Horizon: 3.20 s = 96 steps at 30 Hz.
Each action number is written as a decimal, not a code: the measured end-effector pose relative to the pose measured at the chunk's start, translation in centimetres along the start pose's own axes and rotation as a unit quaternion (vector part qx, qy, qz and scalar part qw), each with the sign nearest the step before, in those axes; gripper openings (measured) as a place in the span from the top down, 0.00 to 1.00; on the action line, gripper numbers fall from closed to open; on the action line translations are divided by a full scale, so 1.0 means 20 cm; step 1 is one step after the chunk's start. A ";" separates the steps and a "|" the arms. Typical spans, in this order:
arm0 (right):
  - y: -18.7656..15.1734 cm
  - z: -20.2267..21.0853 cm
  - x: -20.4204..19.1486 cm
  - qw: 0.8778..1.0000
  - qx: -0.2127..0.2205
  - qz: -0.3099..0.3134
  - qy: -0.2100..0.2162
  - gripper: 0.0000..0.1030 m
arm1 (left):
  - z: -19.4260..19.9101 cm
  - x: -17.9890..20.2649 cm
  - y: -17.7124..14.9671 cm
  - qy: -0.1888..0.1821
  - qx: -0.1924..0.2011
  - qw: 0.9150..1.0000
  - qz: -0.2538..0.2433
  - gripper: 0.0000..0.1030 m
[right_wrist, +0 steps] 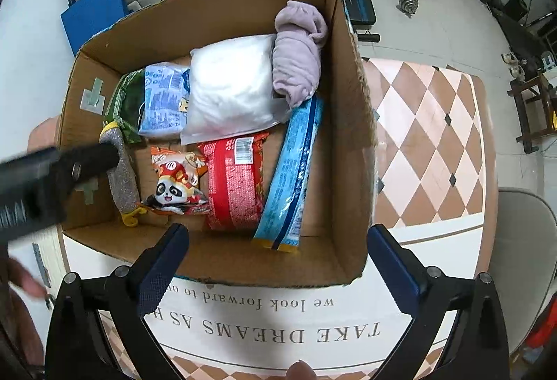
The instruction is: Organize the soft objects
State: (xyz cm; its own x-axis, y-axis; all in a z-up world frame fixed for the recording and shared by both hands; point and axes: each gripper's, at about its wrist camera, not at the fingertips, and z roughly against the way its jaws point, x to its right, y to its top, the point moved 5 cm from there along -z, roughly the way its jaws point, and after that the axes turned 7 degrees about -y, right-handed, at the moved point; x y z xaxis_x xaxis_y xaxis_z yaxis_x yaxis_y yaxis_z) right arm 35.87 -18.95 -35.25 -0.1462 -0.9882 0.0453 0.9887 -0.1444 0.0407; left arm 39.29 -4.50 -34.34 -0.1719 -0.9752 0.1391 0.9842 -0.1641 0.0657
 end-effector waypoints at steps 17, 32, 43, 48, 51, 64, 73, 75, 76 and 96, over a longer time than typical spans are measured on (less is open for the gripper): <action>-0.15 0.34 0.00 0.997 0.067 -0.001 -0.029 0.00 | 0.44 -0.09 -0.31 0.020 0.106 0.994 0.019 0.02; -0.74 1.17 0.03 0.979 0.202 -0.013 -0.016 0.00 | 1.13 0.01 -0.84 0.023 0.217 0.976 -0.007 0.02; -1.15 1.53 0.00 0.964 0.262 -0.012 -0.037 0.00 | 1.33 0.07 -1.16 0.026 0.244 0.969 -0.012 0.02; -1.27 1.64 0.00 0.959 0.279 -0.010 -0.048 0.00 | 1.43 0.07 -1.25 0.019 0.262 0.965 -0.003 0.02; -1.33 1.69 0.00 0.957 0.286 -0.009 -0.048 0.00 | 1.46 0.08 -1.29 0.018 0.266 0.964 -0.004 0.02; -1.46 1.84 0.01 0.951 0.303 -0.009 -0.056 0.00 | 1.52 0.09 -1.38 0.004 0.275 0.962 -0.003 0.02; -1.34 1.77 0.03 0.949 0.306 -0.024 -0.078 0.00 | 1.48 0.09 -1.28 0.015 0.283 0.959 0.002 0.00; -1.31 1.75 0.04 0.948 0.305 -0.028 -0.082 0.00 | 1.48 0.08 -1.25 0.020 0.286 0.958 0.004 0.00; -1.30 1.74 0.05 0.948 0.304 -0.031 -0.085 0.00 | 1.47 0.08 -1.24 0.023 0.287 0.958 0.006 0.00; -1.18 1.72 0.10 0.941 0.318 -0.043 -0.110 0.00 | 1.42 0.10 -1.13 0.035 0.281 0.959 0.000 0.00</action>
State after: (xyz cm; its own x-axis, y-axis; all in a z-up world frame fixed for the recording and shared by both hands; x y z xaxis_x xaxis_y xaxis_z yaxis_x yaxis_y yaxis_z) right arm 11.16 -15.71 -1.77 -0.2965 -0.9300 0.2171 0.7636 -0.0943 0.6387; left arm 15.47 1.56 -7.58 -0.1486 -0.9862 0.0734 0.8037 -0.0772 0.5899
